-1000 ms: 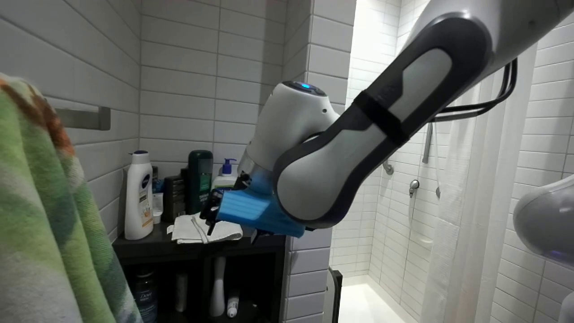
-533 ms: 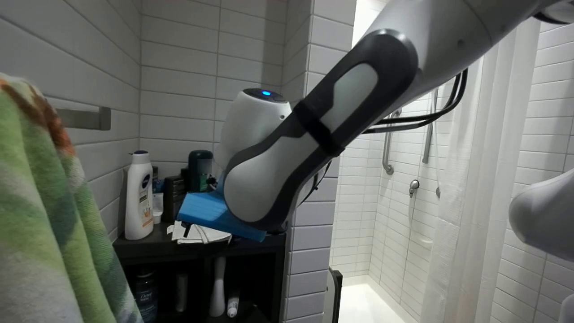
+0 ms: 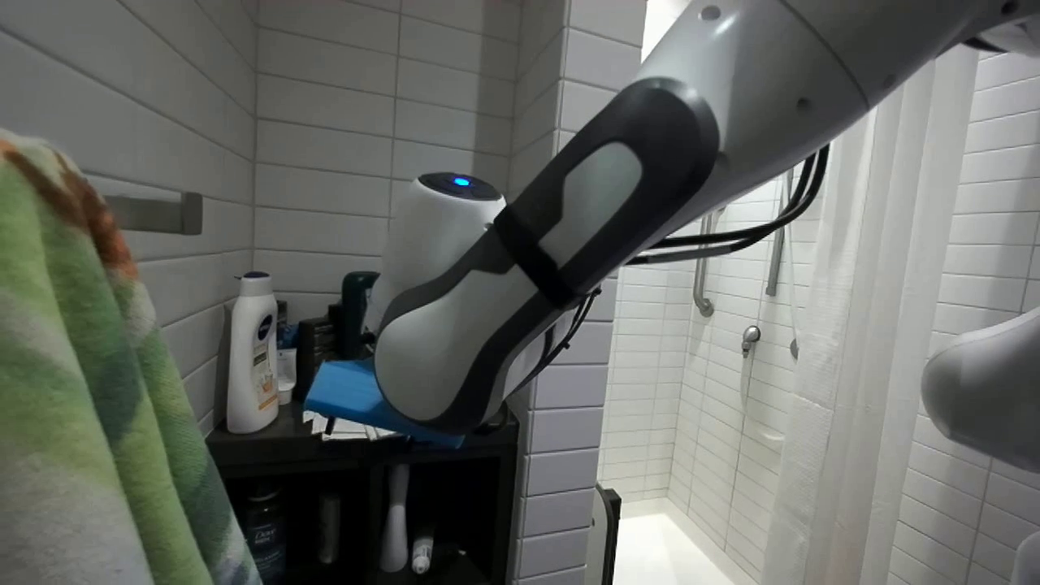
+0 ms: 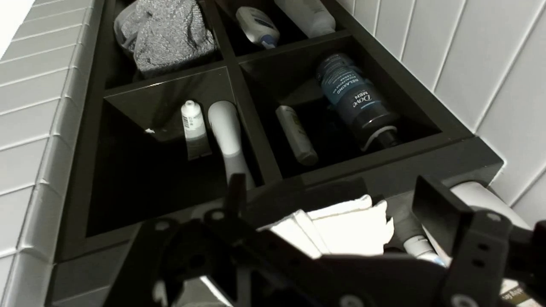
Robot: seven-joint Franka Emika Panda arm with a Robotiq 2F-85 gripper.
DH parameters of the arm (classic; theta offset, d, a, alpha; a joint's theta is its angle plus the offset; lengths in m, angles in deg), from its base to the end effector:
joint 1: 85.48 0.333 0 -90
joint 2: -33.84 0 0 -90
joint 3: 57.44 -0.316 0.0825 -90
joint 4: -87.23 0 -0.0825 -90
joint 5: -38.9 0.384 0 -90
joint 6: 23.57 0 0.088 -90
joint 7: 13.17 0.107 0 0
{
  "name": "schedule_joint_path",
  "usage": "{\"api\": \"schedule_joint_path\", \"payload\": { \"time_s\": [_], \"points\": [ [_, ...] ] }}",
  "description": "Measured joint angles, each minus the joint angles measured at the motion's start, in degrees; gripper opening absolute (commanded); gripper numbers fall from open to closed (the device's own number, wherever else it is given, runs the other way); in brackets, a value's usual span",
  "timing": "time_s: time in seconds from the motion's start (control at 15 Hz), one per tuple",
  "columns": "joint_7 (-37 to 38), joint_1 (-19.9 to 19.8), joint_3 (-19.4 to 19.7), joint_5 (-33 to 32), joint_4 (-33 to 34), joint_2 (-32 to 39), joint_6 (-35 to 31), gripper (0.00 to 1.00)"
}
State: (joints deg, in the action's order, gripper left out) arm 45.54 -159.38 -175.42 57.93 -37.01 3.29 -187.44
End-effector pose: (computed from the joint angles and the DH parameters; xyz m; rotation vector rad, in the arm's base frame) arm 0.4198 0.4250 0.3226 -2.7877 0.5465 -0.7613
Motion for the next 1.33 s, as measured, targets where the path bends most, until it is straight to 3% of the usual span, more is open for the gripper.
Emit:
{"api": "schedule_joint_path", "payload": {
  "time_s": [0.47, 0.93, 1.13, 1.33],
  "points": [
    [-8.6, 0.6, 2.0, -0.2, 0.6, -7.7, -4.8, 1.00],
    [-20.3, -4.6, 1.7, -0.4, 2.5, -17.4, -17.8, 1.00],
    [-21.3, -6.7, 1.7, -0.1, 4.9, -21.5, -23.3, 1.00],
    [-21.3, -8.6, 1.0, -0.1, 8.1, -22.8, -23.7, 1.00]
  ]
}}
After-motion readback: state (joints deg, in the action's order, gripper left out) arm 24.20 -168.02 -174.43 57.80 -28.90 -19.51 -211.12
